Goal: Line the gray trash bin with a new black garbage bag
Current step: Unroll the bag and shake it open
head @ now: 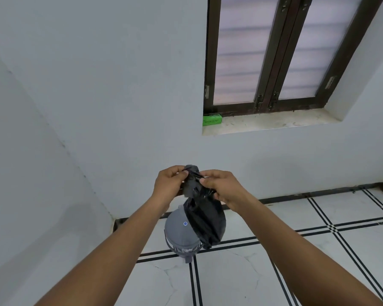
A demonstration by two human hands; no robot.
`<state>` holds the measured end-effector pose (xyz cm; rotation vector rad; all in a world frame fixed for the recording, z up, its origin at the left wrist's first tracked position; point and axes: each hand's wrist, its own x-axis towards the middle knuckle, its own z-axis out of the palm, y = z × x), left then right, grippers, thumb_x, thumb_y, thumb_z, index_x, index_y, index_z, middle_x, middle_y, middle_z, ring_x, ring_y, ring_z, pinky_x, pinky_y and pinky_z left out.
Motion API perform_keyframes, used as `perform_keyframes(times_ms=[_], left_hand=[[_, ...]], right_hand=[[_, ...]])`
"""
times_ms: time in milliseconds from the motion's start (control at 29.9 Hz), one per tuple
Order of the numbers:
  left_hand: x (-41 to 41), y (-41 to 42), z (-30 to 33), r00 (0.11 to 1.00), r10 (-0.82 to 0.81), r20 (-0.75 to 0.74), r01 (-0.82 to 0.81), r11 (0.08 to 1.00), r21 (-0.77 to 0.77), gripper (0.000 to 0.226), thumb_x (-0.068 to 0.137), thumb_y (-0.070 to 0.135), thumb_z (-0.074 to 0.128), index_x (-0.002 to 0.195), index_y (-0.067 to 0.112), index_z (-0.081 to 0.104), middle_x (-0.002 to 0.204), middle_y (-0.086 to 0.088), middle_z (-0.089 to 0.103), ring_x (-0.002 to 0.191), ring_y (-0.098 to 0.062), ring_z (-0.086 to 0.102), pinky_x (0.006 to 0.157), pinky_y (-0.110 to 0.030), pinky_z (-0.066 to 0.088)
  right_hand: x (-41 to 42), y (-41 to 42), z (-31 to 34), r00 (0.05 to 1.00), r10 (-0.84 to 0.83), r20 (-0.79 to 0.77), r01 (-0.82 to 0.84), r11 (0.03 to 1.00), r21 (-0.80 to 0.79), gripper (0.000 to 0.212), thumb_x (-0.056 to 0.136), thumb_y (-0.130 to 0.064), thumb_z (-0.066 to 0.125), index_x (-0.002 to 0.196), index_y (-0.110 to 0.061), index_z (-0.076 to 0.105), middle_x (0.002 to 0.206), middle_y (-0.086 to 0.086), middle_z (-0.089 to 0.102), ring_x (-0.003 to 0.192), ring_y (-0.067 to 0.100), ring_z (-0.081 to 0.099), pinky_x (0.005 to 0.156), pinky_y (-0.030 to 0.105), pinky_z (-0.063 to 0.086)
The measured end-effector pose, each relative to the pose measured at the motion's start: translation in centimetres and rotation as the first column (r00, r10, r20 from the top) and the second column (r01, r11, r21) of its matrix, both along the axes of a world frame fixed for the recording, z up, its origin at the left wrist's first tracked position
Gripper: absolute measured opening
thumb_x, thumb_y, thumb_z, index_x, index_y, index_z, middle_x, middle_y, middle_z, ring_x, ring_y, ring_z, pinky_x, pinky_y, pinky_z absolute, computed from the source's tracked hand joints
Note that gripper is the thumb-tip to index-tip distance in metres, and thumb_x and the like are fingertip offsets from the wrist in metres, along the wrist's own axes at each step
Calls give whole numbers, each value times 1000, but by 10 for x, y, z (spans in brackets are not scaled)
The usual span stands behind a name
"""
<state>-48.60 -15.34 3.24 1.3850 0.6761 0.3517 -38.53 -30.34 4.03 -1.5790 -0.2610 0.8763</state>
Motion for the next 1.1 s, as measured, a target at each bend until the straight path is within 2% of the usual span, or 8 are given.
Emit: perform_keyframes(times_ms=[134,301,434,534,702,902,1002,1102], left_hand=[[-4,5,2,1000,-5,-11,3,983,-181,19,88,6,77,107,3,77,105,-18,79,87,-28,76,81,-36,64],[-2,0,5,997,60,-57,-71,976,-204,45,63,22,98,98,4,78,86,-9,80,67,-16,69,67,-27,60],[-1,-4,6,992,-59,108,99,906,-412,47,67,38,89,101,8,76,95,-10,80,82,-20,77,70,-30,62],[-1,-6,5,986,-80,149,146,846,-512,44,70,51,82,95,15,74,86,-3,76,76,-14,73,73,-30,63],[-1,3,1,980,58,191,87,739,-668,45,87,51,69,107,10,65,91,-9,75,92,-22,73,80,-35,64],[0,-1,-2,996,-28,80,58,915,-400,41,80,52,78,99,15,77,93,-7,73,83,-18,71,74,-30,63],[3,-1,0,994,-1,106,51,883,-466,48,84,52,72,103,8,76,101,-10,79,87,-19,76,72,-31,63],[3,6,-3,985,85,152,32,768,-639,59,95,53,59,122,1,67,114,-18,77,96,-26,78,71,-35,64]], right_hand=[[2,0,-9,915,-195,352,224,974,-41,12,82,-16,80,87,-26,79,80,-8,75,77,10,71,65,11,49],[-7,-3,-9,709,-102,698,283,947,-150,20,84,-18,71,98,-33,74,108,-8,61,94,9,62,80,17,47],[-14,3,16,990,-28,137,24,999,25,36,76,-58,78,93,-26,79,92,-7,79,89,12,76,75,25,62],[-8,2,18,990,93,-108,-83,992,93,30,86,-43,78,99,-17,76,101,0,80,98,19,77,84,39,62],[2,-9,15,898,-81,-433,198,952,233,12,99,-20,66,105,-10,66,92,5,75,101,24,76,87,42,60],[-13,2,23,996,87,-14,-86,995,51,51,74,-61,81,112,-28,74,98,-7,79,100,16,76,82,36,63],[-15,10,23,997,-5,82,4,1000,4,17,87,-38,79,98,-25,78,95,-1,80,87,12,76,81,32,62],[-6,7,19,988,-89,-126,95,994,47,7,97,-21,67,97,-16,73,91,1,80,87,16,77,79,34,60]])
